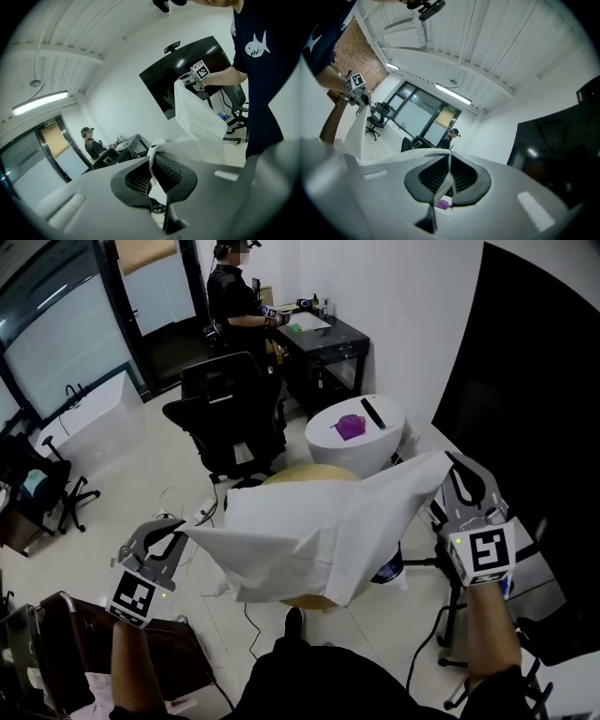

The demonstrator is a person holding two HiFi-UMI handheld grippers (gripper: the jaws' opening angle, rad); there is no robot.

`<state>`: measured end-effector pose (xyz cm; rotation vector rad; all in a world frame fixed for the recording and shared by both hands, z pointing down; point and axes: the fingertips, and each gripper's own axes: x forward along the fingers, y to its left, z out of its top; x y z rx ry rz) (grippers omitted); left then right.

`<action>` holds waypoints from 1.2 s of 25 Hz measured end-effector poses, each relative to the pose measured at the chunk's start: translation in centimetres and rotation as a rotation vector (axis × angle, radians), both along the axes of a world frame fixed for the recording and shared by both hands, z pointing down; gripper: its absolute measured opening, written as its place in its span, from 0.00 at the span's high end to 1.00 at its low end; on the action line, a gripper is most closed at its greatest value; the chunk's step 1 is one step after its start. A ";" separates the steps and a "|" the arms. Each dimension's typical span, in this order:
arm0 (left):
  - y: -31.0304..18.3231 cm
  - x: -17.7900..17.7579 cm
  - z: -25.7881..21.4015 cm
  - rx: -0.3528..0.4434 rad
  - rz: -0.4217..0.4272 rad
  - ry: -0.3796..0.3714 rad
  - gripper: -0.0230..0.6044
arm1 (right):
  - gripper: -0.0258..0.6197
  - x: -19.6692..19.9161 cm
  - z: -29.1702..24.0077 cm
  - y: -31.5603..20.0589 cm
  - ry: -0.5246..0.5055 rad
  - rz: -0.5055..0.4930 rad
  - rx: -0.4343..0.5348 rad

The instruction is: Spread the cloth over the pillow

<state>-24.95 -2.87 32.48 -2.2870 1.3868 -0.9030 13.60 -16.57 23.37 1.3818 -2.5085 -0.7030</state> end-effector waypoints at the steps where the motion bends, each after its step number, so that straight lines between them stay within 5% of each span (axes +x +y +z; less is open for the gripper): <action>1: -0.9 -0.6 -0.6 0.012 -0.001 -0.002 0.96 | 0.94 0.3 -0.1 -0.9 0.007 0.009 0.004; 10: -8.7 -7.6 -5.1 0.095 -0.038 0.007 0.96 | 0.94 2.6 -1.8 -8.8 0.023 0.130 0.011; 18: -15.9 -14.4 -1.6 0.024 -0.136 0.054 0.96 | 0.94 4.3 0.5 -15.0 0.035 0.231 -0.063; 30: -18.1 -17.8 14.7 -0.256 -0.232 0.125 0.96 | 0.94 8.9 23.3 -18.1 0.113 0.379 -0.481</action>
